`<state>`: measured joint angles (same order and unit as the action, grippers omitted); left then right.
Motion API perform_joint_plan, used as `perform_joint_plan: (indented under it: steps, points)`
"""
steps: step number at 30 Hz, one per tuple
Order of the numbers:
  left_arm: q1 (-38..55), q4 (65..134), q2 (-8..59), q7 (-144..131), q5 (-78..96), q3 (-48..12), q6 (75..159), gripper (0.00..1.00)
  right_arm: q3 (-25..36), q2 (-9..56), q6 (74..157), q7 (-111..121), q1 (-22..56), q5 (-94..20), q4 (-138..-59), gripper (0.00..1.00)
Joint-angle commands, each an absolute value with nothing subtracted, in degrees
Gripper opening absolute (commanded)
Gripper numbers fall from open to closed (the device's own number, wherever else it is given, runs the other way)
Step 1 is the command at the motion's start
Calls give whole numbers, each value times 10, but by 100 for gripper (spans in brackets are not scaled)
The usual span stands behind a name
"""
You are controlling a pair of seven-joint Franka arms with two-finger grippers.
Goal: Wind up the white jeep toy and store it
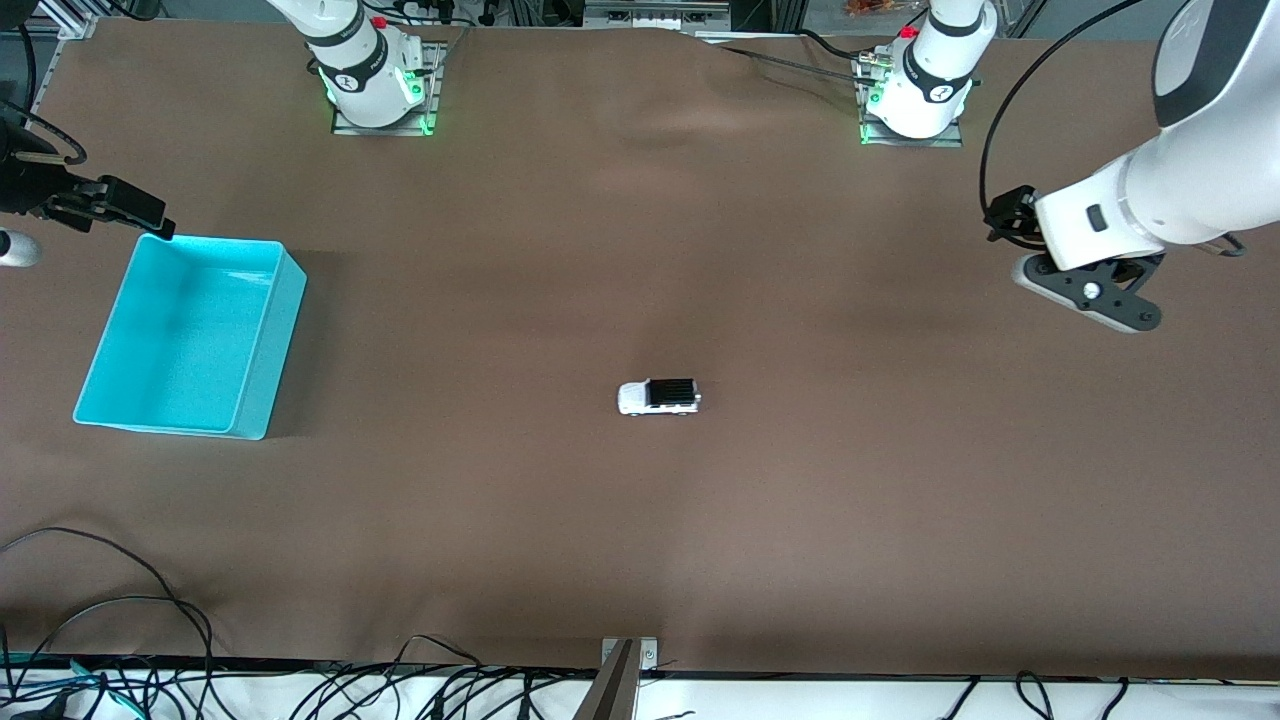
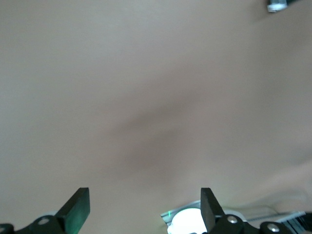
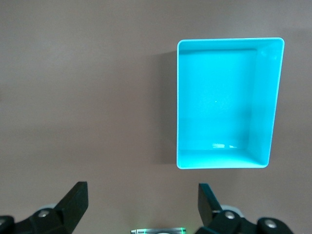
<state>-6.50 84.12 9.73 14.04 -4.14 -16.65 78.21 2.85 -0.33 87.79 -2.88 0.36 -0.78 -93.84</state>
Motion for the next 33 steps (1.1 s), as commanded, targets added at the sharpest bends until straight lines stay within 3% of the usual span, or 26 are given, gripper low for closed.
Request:
perform_joint_plan:
  steps: [1, 6, 12, 19, 24, 33]
  points:
    - [9, 930, 38, 132, -35, -67, 875, 100, 28, -4, 875, -24, 4, -7, -932, 100]
    - [24, 1013, -7, 132, -33, -27, 982, 100, 28, -4, 876, -24, 4, -7, -932, 100]
    - [22, 1017, -12, 108, -13, -26, 985, 100, 28, -4, 876, -24, 4, -6, -931, 100]
    - [16, 1007, -59, 74, -10, -27, 931, 100, 27, -4, 875, -25, 4, -7, -931, 100]
    - [12, 958, -54, 70, -12, -26, 857, 100, 26, -5, 872, -31, 4, -7, -932, 100]
    - [12, 940, -41, 70, -14, -27, 850, 100, 18, -4, 872, -34, 9, -8, -932, 100]
